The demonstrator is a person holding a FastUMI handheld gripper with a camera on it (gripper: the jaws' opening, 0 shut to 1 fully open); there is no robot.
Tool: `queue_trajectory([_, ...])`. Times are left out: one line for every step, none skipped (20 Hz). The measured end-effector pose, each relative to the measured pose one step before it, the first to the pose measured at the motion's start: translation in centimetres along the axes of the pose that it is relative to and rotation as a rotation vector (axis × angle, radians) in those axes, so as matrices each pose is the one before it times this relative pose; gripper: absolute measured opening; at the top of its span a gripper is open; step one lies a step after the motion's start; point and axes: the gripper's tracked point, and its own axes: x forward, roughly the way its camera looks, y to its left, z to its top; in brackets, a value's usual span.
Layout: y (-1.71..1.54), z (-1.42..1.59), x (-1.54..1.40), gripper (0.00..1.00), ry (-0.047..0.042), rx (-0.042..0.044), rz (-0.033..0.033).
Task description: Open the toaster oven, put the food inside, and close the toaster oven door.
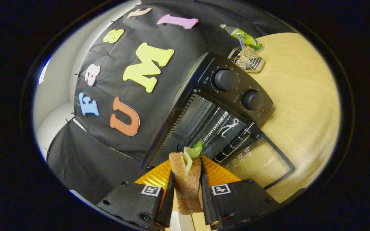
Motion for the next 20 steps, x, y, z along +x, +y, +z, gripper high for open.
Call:
queue_trajectory([1.003,0.673,-0.034,0.40,-0.02135,0.05602,0.06395])
queue_trajectory([0.527,0.546,0.016,0.39,-0.02293,0.05215,0.03554])
queue_trajectory([-0.301,0.785,0.401,0.38,-0.03610,0.04147,0.00425])
queue_trajectory([-0.898,0.584,0.810,0.38,-0.03124,0.03545,-0.01025])
queue_trajectory([-0.897,0.074,1.017,0.38,-0.01008,0.03508,-0.01388])
queue_trajectory([-0.527,0.039,1.014,0.38,-0.01460,0.02400,-0.01029])
queue_trajectory([-0.236,0.169,1.147,0.38,-0.01609,0.01587,-0.00728])
queue_trajectory([0.108,0.044,1.202,0.38,-0.00892,-0.00167,-0.01173])
queue_trajectory([0.018,-0.182,1.424,0.38,-0.00757,-0.02798,-0.03615])
queue_trajectory([-0.550,-0.639,1.115,0.38,0.01926,-0.07439,-0.06821])
queue_trajectory([-1.533,-0.765,0.517,0.47,0.04238,-0.10593,-0.11018])
queue_trajectory([0.251,-0.466,-0.734,0.56,0.02497,-0.04151,-0.00143])
queue_trajectory([0.295,-0.085,-0.435,0.65,0.00090,-0.00380,0.00787])
queue_trajectory([0.108,0.351,-0.599,0.74,-0.01141,0.03332,0.01739])
queue_trajectory([0.148,0.012,-0.765,0.83,-0.00489,0.03090,0.01580])
queue_trajectory([-0.330,-0.071,-0.854,0.92,-0.00081,0.01289,-0.00826])
queue_trajectory([-0.337,0.141,-0.607,1.00,0.00251,-0.01822,-0.02497])
queue_trajectory([-0.220,0.288,-0.668,1.00,-0.00213,-0.05196,-0.03407])
queue_trajectory([0.235,0.078,-0.197,1.00,0.00878,-0.07116,-0.02212])
queue_trajectory([0.162,0.082,-0.199,1.00,0.00793,-0.07722,-0.02992])
